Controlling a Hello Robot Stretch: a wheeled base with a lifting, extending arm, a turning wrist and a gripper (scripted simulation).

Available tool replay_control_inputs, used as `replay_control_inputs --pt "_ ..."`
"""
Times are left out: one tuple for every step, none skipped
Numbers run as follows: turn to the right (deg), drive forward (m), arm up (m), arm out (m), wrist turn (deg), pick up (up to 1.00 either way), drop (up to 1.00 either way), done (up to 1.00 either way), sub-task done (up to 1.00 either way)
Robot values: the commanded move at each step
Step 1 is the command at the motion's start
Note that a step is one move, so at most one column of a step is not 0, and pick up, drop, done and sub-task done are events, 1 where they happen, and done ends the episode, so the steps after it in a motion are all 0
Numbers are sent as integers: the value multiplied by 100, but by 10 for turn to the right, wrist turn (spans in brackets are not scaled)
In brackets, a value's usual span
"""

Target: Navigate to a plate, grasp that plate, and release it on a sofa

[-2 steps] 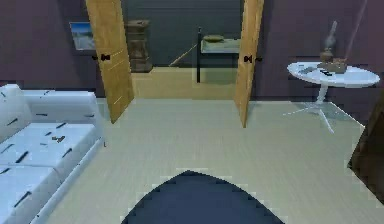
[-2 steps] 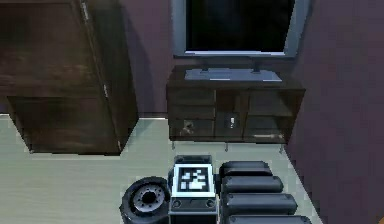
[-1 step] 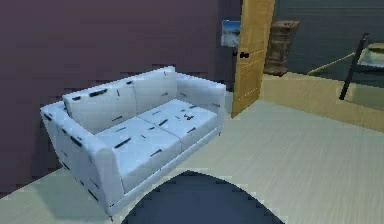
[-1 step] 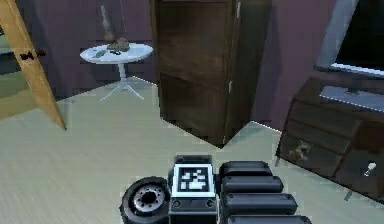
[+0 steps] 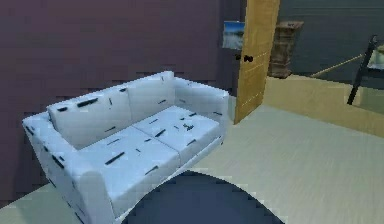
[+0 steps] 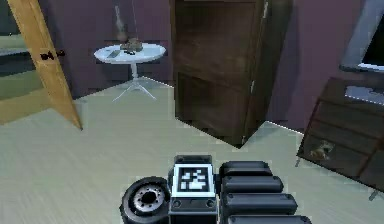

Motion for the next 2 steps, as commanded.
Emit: replay_control_inputs --pt "-180 0 0 0 0 0 0 0 0" --pt "0 50 0 0 0 0 0 0 0"
